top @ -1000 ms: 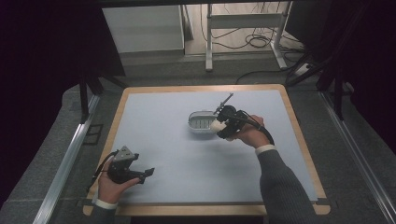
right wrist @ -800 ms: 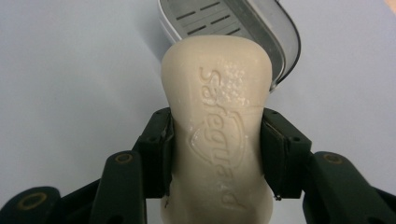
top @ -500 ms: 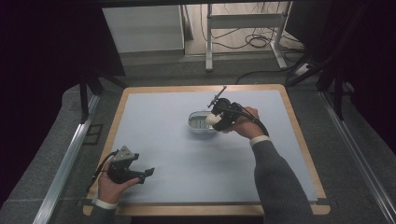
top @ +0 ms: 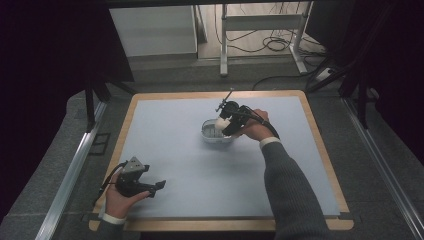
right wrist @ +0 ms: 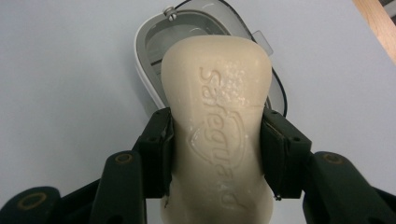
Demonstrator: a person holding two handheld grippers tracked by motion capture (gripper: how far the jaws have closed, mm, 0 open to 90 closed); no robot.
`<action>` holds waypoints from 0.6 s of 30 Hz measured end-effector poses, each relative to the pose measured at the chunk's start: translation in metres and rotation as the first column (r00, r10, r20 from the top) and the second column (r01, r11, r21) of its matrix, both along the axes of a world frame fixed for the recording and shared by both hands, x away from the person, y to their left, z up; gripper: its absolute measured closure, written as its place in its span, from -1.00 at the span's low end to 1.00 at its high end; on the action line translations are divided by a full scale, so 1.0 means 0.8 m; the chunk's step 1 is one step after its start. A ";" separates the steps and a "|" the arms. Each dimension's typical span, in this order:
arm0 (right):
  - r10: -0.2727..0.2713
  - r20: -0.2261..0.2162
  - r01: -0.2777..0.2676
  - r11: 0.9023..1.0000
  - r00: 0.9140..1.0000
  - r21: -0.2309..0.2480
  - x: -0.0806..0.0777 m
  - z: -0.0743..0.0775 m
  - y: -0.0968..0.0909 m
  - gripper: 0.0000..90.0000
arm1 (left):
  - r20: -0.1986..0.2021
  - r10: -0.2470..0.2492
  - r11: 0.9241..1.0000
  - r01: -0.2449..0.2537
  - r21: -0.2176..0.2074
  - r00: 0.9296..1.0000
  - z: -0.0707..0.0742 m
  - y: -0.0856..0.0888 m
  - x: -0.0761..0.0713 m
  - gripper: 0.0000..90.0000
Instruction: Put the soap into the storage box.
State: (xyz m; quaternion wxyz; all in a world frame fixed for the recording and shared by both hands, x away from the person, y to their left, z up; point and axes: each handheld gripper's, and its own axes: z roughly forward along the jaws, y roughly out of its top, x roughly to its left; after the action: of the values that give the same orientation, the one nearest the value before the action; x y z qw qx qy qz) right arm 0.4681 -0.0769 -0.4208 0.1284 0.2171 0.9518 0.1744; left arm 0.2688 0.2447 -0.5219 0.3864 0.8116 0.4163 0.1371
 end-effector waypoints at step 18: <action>0.070 0.015 -0.069 0.997 0.997 -0.015 0.023 -0.021 0.025 0.09 | -0.003 -0.002 1.000 0.002 0.008 1.000 -0.001 -0.001 0.000 -0.75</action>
State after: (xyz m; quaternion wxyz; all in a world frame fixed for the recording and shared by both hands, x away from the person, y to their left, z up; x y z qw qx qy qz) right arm 0.4864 -0.0570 -0.4379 0.1310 0.1816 0.9590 0.1737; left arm 0.2692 0.2439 -0.5229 0.3826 0.8137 0.4156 0.1370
